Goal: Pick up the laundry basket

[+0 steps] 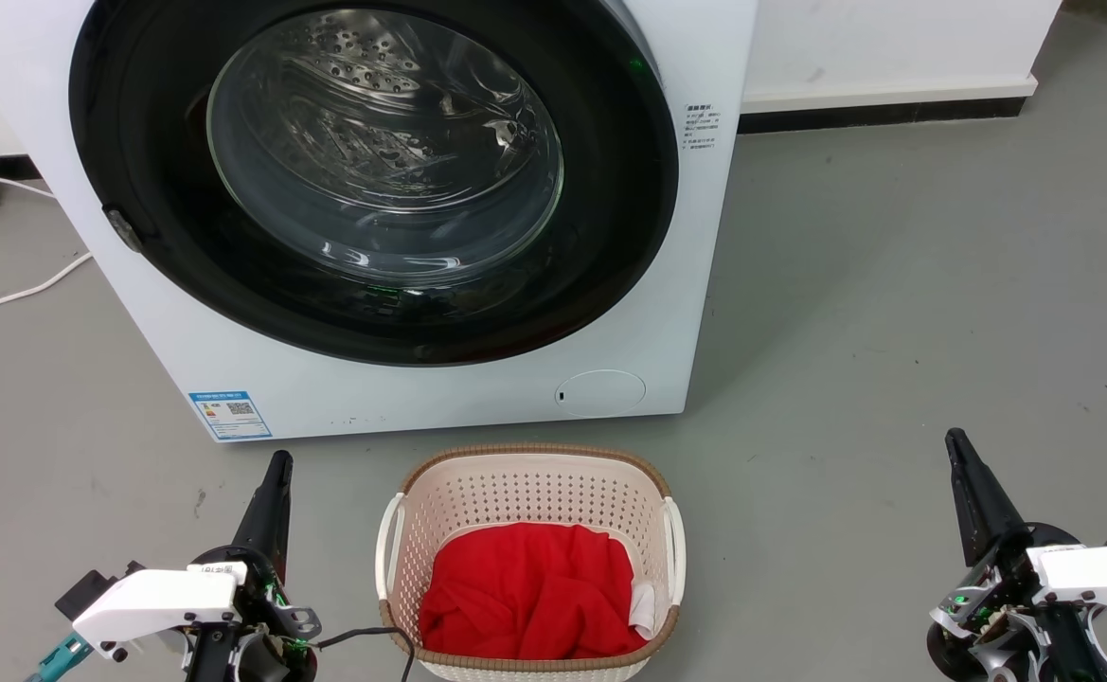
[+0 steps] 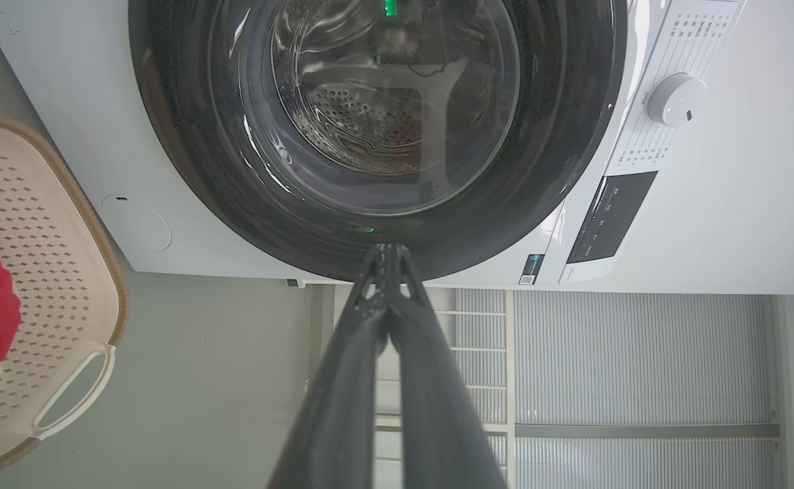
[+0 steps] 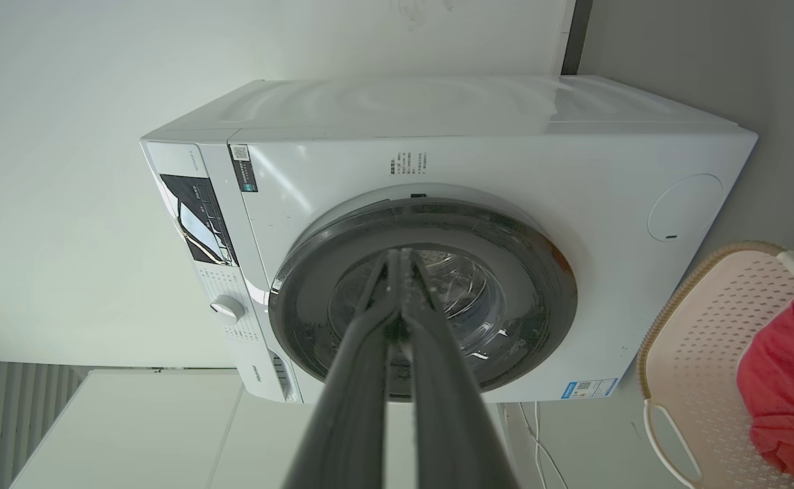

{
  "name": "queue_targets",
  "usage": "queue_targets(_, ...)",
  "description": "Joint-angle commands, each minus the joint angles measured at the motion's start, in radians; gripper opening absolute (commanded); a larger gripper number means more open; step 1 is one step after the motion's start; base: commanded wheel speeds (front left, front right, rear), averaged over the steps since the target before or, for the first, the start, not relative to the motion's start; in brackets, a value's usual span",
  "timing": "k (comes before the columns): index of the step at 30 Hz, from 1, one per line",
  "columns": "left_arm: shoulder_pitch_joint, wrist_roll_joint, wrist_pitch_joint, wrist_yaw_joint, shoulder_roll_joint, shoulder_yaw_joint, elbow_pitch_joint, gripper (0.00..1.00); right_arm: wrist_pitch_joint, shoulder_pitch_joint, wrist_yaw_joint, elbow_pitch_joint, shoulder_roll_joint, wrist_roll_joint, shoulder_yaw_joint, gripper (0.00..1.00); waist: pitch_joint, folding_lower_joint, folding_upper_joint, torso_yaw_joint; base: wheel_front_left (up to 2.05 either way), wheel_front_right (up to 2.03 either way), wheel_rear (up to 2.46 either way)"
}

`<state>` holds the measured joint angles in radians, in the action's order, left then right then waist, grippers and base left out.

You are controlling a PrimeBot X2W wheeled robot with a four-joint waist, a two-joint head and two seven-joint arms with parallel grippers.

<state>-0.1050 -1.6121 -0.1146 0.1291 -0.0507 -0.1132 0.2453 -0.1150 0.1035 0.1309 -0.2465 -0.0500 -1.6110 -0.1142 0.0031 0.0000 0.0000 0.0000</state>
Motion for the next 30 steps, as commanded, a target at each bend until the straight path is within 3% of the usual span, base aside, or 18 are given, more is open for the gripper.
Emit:
queue_targets(1,-0.008,-0.002,-0.003,0.004,0.001,-0.002,0.0,0.0,-0.002,0.01,0.0,0.003,0.0,-0.004,-0.001,0.0,0.0,0.0,0.0,0.0,0.0,0.0,0.0)
queue_targets(30,-0.008,-0.002,-0.003,0.004,0.001,-0.002,0.0,0.0,-0.002,0.01,0.0,0.003,0.0,-0.004,0.0,0.0,0.0,0.0,0.0,0.0,0.0,0.0,0.0)
